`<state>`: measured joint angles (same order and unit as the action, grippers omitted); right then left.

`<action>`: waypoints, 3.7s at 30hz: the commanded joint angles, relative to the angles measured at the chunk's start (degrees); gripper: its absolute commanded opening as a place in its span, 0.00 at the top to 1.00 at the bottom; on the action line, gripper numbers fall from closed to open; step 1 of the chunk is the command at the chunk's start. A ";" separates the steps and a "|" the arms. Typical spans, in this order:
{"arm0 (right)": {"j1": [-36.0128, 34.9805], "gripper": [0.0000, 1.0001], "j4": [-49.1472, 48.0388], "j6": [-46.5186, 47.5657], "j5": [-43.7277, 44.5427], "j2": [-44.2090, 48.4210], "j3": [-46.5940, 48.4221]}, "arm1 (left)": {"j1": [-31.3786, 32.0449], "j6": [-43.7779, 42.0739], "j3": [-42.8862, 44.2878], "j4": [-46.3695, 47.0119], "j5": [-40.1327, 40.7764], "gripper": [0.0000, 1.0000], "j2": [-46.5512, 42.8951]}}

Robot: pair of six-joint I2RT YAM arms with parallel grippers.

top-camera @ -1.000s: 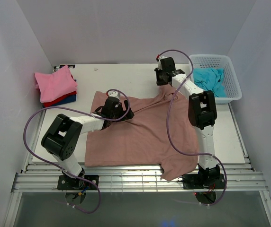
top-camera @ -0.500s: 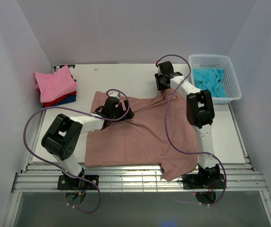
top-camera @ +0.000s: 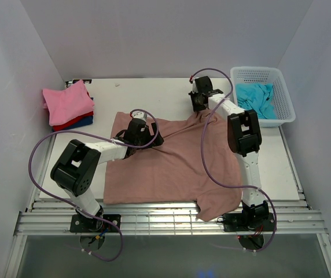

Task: Fold and stack the t-shirts
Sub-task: Flatten out the tshirt

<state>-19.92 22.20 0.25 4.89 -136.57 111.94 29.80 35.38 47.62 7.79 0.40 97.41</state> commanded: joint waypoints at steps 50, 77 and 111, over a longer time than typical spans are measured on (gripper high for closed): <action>0.15 0.65 -9.98 -3.33 -20.08 12.75 -9.11 | -0.01 1.01 -3.58 0.47 -3.04 0.02 0.77; -3.10 0.61 -5.59 4.05 -8.76 3.42 -0.76 | -0.01 0.92 -4.37 1.08 -3.22 0.02 0.33; -6.01 0.92 -13.46 2.22 -1.98 10.07 -4.70 | -0.01 -0.22 -4.64 0.56 0.39 0.02 -3.27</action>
<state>-25.69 16.60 6.35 4.60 -135.37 109.03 29.76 35.55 44.21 11.94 -0.27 96.05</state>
